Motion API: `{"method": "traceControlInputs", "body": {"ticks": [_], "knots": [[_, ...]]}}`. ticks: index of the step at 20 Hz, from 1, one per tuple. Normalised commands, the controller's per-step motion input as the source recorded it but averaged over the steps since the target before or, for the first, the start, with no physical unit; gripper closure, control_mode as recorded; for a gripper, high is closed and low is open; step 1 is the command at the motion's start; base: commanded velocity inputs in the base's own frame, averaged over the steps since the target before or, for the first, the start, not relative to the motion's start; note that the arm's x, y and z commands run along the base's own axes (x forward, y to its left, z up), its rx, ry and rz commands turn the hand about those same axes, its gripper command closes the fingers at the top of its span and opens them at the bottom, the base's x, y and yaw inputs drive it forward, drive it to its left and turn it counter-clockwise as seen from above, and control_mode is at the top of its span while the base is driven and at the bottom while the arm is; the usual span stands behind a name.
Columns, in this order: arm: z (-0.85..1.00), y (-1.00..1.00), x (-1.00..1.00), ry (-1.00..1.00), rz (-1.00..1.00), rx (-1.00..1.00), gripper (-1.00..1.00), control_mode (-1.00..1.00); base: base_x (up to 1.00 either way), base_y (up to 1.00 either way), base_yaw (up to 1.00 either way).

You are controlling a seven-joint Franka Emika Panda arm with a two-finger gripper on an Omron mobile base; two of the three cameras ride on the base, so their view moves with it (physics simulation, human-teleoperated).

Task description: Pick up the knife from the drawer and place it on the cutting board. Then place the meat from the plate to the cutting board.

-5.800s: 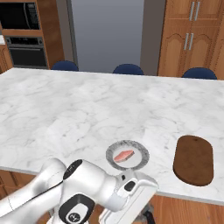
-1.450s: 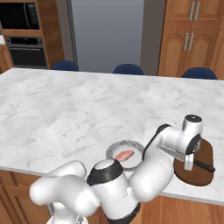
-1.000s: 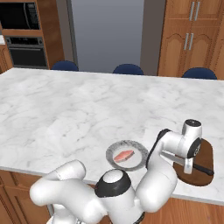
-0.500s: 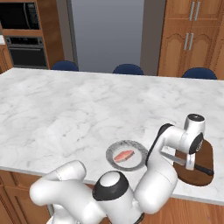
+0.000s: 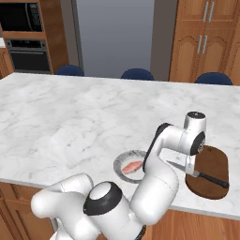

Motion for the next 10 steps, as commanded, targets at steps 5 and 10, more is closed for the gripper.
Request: {"method": "traceControlInputs", "body": {"ticks": [5,10], "knots": [[0.05,0.9,0.0,0.0,-0.02,-0.01,-1.0,-1.0,0.0,0.0,0.0],[0.0,0.51,0.0,0.0,0.01,0.0,-1.0,-1.0,0.0,0.0,0.0]]}}
